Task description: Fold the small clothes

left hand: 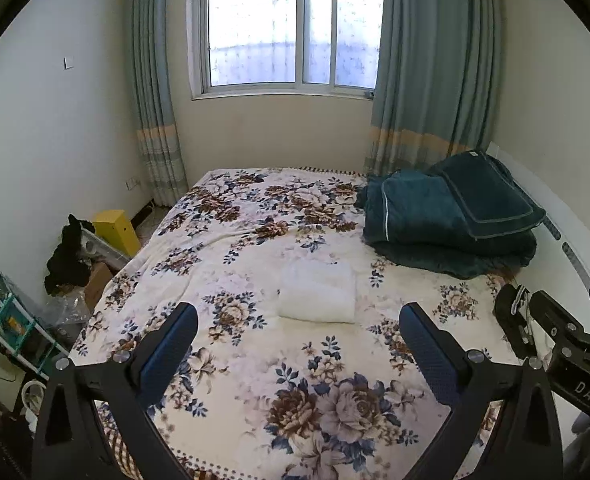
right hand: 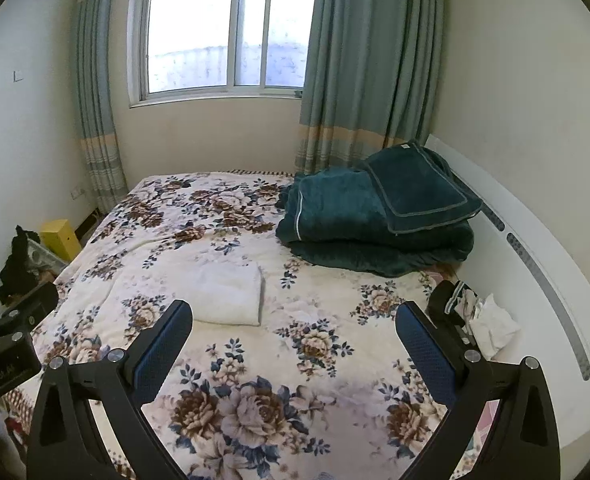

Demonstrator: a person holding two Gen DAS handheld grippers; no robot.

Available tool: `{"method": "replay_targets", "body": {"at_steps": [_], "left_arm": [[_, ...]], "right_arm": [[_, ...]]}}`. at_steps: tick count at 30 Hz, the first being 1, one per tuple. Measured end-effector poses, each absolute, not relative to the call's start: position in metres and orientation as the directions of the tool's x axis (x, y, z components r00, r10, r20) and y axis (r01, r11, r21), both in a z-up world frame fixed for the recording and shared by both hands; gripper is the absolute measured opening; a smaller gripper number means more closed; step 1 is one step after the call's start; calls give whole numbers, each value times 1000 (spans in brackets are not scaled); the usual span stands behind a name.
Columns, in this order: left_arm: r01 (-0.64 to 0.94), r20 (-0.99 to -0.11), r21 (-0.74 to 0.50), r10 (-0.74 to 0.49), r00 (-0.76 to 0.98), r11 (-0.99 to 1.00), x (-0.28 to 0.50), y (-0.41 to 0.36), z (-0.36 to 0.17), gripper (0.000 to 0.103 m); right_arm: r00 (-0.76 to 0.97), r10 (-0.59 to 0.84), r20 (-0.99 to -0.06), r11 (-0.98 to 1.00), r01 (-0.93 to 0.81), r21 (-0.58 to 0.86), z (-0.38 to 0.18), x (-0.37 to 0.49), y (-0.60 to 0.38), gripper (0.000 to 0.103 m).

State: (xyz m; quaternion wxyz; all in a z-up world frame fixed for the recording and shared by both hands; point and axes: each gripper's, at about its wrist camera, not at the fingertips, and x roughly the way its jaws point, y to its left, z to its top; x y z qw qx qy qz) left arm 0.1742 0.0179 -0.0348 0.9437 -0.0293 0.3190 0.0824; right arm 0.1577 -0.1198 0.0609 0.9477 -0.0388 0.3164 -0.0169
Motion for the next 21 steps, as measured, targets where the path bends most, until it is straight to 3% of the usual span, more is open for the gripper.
{"method": "replay_targets", "body": {"at_steps": [9, 21], "left_arm": [[-206, -563, 3, 172, 808, 978, 161, 16, -10, 103], [-195, -574, 3, 161, 803, 981, 156, 11, -5, 103]], "right_arm": [[813, -25, -581, 997, -21, -72, 86, 152, -126, 103], [811, -2, -585, 997, -42, -62, 94, 153, -128, 103]]}}
